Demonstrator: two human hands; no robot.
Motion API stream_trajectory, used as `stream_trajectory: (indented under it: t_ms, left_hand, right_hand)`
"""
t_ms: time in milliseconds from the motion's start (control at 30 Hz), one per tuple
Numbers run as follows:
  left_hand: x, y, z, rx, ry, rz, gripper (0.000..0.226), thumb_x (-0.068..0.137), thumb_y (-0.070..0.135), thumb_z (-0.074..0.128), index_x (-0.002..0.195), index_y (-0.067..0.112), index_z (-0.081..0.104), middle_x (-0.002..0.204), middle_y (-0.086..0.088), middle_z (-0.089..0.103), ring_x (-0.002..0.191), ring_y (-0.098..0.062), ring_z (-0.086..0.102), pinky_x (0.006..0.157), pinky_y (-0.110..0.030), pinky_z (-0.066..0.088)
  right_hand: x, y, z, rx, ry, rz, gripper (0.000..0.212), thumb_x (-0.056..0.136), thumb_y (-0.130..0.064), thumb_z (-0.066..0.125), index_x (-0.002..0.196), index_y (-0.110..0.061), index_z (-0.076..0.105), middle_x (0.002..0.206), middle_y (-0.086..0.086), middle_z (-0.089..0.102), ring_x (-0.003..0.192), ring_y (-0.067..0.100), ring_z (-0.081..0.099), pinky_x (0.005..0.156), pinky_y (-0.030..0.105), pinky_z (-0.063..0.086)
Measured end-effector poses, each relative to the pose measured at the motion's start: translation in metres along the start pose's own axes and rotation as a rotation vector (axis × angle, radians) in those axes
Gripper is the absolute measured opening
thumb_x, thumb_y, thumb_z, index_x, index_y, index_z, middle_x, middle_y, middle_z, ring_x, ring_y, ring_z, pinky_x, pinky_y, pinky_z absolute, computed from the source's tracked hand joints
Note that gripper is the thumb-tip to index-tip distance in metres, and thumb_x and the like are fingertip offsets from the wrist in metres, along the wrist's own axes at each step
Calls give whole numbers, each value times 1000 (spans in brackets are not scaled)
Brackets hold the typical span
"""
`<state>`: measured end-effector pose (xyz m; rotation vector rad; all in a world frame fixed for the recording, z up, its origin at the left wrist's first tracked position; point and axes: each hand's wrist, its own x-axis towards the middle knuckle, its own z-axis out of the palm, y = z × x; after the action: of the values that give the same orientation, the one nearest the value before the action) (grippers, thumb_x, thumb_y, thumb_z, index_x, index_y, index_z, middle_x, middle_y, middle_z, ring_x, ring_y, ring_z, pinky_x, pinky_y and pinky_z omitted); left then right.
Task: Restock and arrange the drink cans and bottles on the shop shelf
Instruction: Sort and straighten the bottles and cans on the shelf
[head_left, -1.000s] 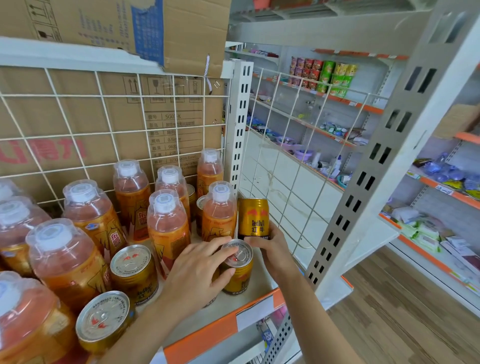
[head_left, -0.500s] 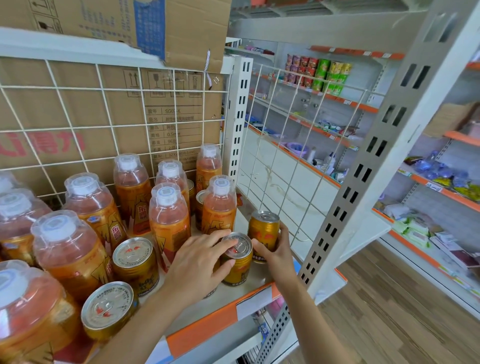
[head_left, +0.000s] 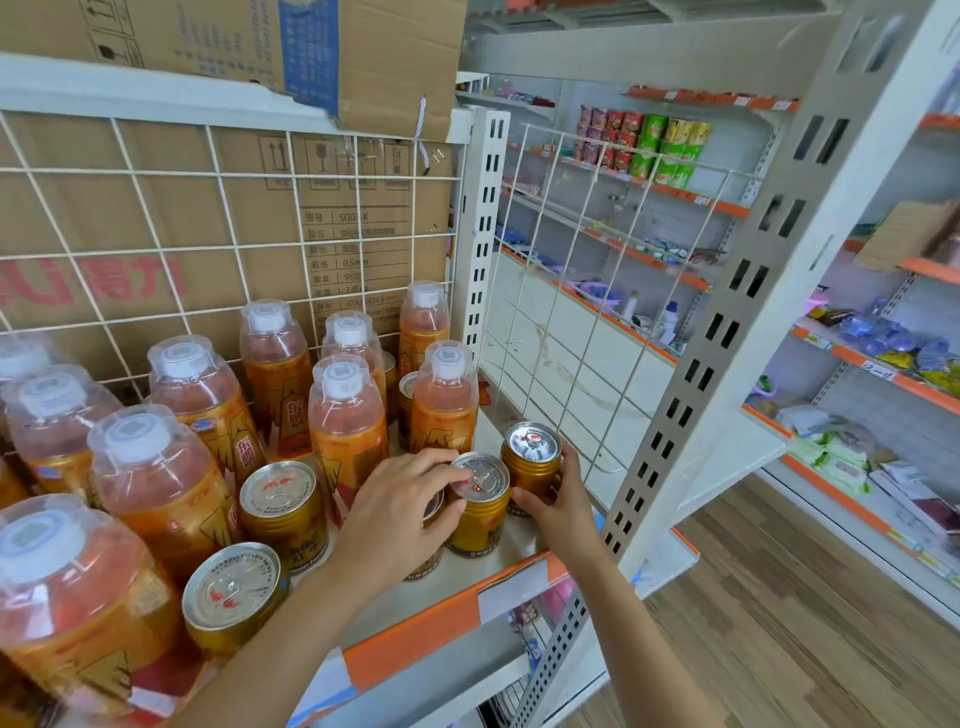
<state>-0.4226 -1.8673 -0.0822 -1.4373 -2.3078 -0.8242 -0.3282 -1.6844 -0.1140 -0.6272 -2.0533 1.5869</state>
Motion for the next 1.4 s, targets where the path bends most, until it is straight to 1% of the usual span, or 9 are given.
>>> stream_trajectory:
  t_ms: [100,200,367,467,567,900,1067,1300,1400]
  left_hand:
    - [-13,0,4,-115,44,-108,41,84,47,41,114,27,61,124,11,55,115,-6,45,96,-27,34]
    - [-29,4,6,-282,112,-210,54,83,45,50,133,25,45,135,13,40,126,0,33,103,-19,29]
    - [-40,3,7,-510,188,-419,82,70,59,55,137,16,36,131,11,38,123,4,34,105,-12,26]
    - [-41,2,5,-604,135,-518,84,63,68,55,132,24,39,129,10,44,121,-6,42,105,-28,34]
    - [-40,4,1,-642,137,-554,81,59,67,61,127,30,38,122,14,48,114,-1,46,98,-20,36]
    - [-51,3,22,-683,136,-615,72,67,19,82,126,13,41,115,7,49,109,-8,45,84,-12,34]
    - [-54,1,22,-782,142,-583,71,65,27,84,121,25,40,115,7,54,109,-10,51,79,-4,35]
    - [-61,22,-6,-801,297,-534,67,54,60,69,113,42,44,112,21,56,99,17,51,81,1,37]
    - [-72,34,-22,-801,360,-523,72,51,60,68,116,39,45,110,23,56,98,16,52,85,-6,41]
  right_hand:
    - [-15,-11,-3,-41,99,-88,68,87,5,51,143,-24,27,142,-4,39,130,3,35,89,-5,30]
    - [-33,-28,-2,-156,159,-337,57,87,-3,46,130,-38,35,141,-7,39,129,-4,34,103,5,28]
    - [-36,-45,3,-370,88,-539,38,88,-28,49,126,-22,50,122,-6,55,108,6,55,90,28,48]
    - [-34,-48,11,-630,-5,-502,52,84,-51,48,128,-24,48,116,-6,55,97,9,55,74,35,52]
    - [-34,-42,19,-732,-64,-415,76,76,-64,51,138,-21,40,131,-4,50,120,14,47,89,28,41]
    - [-40,-25,30,-193,-115,-130,85,67,-23,84,137,-22,35,132,-6,46,121,5,45,93,10,40]
    - [-41,-24,31,-155,-190,-103,74,70,-18,82,129,-24,37,117,-15,56,107,-11,52,85,8,42]
    - [-78,-39,27,46,-81,-162,66,75,1,74,129,-18,40,116,-6,58,105,-2,58,82,14,47]
    - [-95,-60,16,125,-13,-233,69,70,-14,80,128,-23,44,117,-7,60,107,4,59,83,18,48]
